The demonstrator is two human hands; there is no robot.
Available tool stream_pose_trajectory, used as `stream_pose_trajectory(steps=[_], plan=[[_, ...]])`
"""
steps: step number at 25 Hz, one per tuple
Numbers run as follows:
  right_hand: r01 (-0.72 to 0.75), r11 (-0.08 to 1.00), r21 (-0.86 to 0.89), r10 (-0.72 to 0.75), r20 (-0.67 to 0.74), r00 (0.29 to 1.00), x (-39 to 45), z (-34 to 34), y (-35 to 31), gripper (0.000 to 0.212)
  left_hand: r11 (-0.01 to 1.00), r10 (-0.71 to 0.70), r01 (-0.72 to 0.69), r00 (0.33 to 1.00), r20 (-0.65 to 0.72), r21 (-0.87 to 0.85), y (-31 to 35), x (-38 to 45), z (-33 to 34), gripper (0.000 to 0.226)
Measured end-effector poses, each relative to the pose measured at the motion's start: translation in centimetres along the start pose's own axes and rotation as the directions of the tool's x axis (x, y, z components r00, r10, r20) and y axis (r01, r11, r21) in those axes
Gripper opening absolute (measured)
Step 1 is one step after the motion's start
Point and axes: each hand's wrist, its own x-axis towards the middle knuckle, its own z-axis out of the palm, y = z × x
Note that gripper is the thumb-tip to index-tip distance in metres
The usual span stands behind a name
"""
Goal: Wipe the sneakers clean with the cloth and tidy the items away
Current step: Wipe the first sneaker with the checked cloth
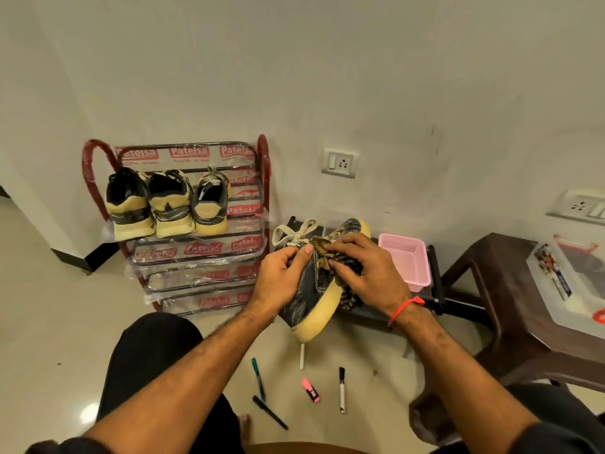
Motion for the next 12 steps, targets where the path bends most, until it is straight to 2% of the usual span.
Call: stream_pose_trajectory(steps=[3,7,8,10,12], plan=[[0.031,0.999,0.021,-0.031,-0.018,0.999,-0.9,1.1,2.3,0.031,1.000,0.018,-0.019,0.999,0.030,0.025,-1.3,0.9,1.1,0.064],[0.145,0.989,-0.006,-0.143,0.104,0.984,-2.5,1.9,4.3,0.029,0.998,0.034,-0.042,0.989,0.141,0.054,-3.4,1.4,1.6,0.057],[0.112,0.993,-0.022,-0.109,0.096,0.989,-2.1,1.4,5.1,0.029,0.997,0.039,-0.049,0.988,0.152,0.062,-3.4,1.4,1.7,0.054],[-0.048,0.997,-0.054,0.049,0.015,0.999,-1.4,0.3,6.7,0.028,0.983,0.090,-0.115,0.981,0.170,0.144,-3.3,1.7,2.1,0.052],[-0.161,0.987,-0.020,0.160,-0.046,0.986,-1.9,-0.2,6.5,0.027,0.964,0.137,-0.174,0.973,0.186,0.203,-3.1,1.8,2.4,0.054]])
